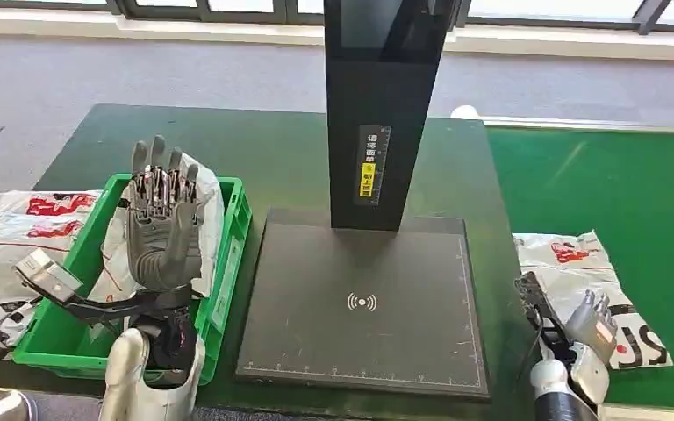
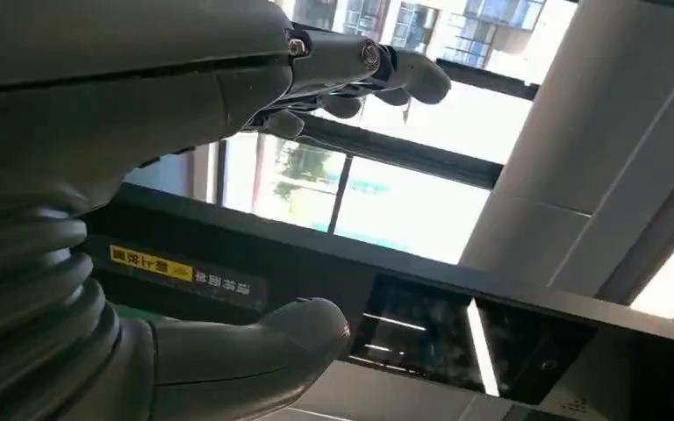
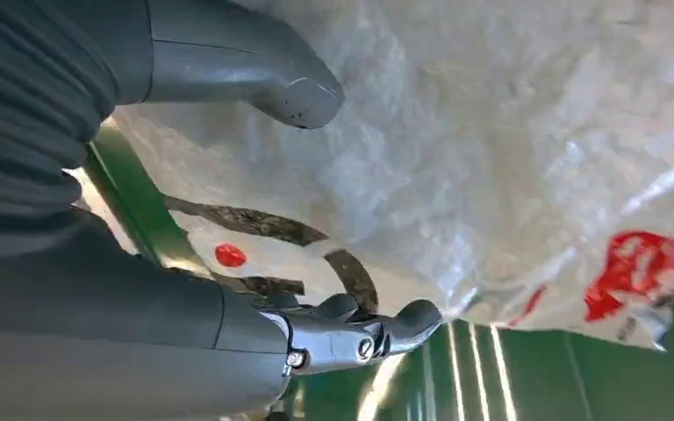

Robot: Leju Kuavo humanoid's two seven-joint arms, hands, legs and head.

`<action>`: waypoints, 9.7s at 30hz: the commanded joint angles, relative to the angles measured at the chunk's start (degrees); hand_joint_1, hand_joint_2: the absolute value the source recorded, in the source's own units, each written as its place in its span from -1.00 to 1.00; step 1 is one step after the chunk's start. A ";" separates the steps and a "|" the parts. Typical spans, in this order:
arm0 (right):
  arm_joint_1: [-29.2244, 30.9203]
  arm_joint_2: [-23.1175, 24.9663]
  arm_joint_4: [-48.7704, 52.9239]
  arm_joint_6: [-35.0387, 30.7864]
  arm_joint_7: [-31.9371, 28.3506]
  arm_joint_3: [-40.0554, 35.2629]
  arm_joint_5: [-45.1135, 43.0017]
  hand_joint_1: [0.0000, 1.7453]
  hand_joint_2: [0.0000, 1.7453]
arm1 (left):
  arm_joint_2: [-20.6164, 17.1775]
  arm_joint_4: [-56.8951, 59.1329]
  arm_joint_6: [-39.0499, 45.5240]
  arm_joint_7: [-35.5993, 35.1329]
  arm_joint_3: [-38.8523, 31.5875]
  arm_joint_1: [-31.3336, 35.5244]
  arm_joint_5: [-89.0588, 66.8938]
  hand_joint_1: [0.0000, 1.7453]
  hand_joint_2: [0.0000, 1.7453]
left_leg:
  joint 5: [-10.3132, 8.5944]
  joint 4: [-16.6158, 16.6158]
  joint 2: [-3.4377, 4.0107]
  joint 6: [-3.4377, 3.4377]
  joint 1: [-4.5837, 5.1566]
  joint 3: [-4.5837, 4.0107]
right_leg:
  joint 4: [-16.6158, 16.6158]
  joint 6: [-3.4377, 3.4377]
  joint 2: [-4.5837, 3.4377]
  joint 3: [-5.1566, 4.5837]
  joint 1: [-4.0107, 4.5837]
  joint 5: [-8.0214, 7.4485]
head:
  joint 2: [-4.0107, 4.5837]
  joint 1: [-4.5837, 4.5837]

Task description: Moved the parcel from conveyor to table for the left to box.

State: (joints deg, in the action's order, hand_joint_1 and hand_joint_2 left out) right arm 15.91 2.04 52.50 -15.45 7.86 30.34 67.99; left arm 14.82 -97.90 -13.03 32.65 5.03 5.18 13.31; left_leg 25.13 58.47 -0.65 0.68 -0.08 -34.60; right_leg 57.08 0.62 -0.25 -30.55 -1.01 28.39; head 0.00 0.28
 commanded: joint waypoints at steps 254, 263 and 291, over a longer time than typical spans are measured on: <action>1.62 1.70 9.87 28.58 -33.22 -30.13 -37.83 -1.00 -1.00 | -2.95 11.59 1.72 1.78 -1.70 6.31 -6.06 -1.00 1.00 | -0.09 -0.19 0.06 -0.02 0.02 0.10 | -0.15 -0.07 0.01 0.12 0.01 -0.08 | 0.02 0.02; -3.23 6.66 28.56 21.97 -44.32 -20.36 -52.20 -1.00 1.00 | -2.63 14.50 10.72 -0.10 1.26 7.57 -17.45 -1.00 1.00 | -0.05 -0.10 -0.18 -0.01 0.01 0.02 | -0.08 -0.06 0.22 0.11 0.00 0.03 | 0.02 0.00; -1.32 15.19 33.83 -24.55 -47.86 -9.90 -19.77 -1.00 1.00 | 5.18 69.43 21.26 -15.59 26.73 27.70 -66.47 -1.00 1.00 | -0.07 -0.07 -0.04 -0.02 0.03 0.08 | -0.10 -0.04 0.11 0.10 -0.01 -0.07 | 0.00 0.00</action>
State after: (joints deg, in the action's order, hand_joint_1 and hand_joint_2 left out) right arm 11.36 13.79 90.03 -40.11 -40.09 13.42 45.69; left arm 18.95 -42.66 7.59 18.84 24.00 27.72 -49.86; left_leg 25.09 58.51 -0.66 0.63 -0.04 -34.65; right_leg 57.08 0.66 -0.25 -30.60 -1.04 28.32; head 0.00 0.28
